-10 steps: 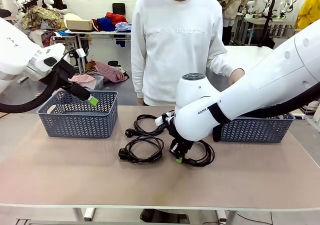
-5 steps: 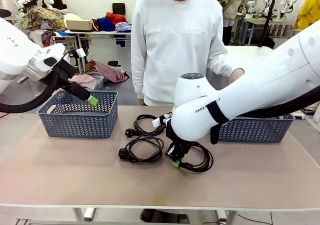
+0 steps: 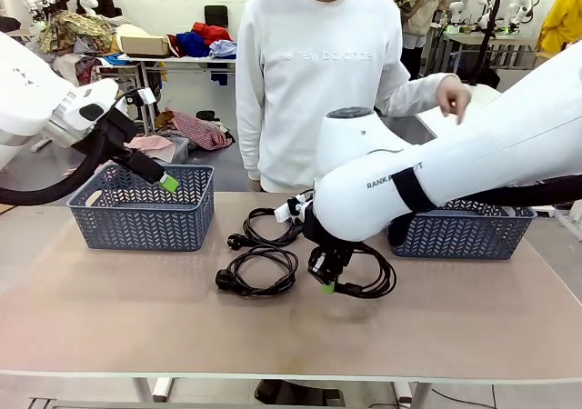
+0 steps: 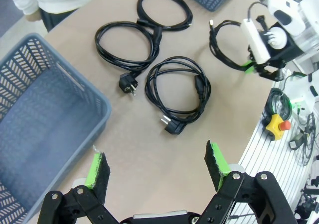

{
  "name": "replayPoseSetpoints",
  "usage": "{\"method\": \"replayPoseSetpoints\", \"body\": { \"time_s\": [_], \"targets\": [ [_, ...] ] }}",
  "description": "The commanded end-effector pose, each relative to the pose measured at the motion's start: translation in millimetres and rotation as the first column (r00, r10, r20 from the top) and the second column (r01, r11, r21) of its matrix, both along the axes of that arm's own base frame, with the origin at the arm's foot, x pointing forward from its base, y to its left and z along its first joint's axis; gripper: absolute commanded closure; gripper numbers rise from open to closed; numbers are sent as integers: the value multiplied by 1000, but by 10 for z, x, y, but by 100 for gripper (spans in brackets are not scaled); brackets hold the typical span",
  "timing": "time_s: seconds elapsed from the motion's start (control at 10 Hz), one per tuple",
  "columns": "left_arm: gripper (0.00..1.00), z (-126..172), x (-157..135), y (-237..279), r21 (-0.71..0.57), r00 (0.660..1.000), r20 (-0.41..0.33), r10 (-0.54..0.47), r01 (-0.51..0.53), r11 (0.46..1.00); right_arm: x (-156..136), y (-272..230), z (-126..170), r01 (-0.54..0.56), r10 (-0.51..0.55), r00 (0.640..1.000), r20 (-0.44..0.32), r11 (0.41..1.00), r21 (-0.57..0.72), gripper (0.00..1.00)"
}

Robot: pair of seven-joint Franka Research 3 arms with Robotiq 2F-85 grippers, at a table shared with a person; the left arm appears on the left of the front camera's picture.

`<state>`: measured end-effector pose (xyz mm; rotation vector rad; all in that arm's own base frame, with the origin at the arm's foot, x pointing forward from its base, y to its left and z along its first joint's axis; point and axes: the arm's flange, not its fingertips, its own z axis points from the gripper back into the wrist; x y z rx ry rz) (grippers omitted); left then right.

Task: Organize the cables according to human instructions.
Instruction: Pick up a bundle of cables and place it in the basket indicated by the human.

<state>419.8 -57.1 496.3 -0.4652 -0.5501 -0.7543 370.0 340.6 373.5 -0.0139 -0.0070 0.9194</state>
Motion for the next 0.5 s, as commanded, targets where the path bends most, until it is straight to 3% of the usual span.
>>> {"method": "replayPoseSetpoints", "body": {
  "time_s": [0.0, 0.2, 0.4],
  "targets": [
    [0, -16, -6, 15, -22, 1000, 7, -19, 19, 1000, -79, -166, 373, -203, 203, 978, -41, 979, 19, 100],
    [0, -16, -6, 15, -22, 1000, 7, -19, 19, 1000, -121, -377, 835, -362, 362, 929, -82, 932, 14, 100],
    [0, -16, -6, 15, -22, 1000, 7, -19, 19, 1000, -57, -642, 1246, -431, 427, 896, -118, 903, -4, 100]
  ]
}}
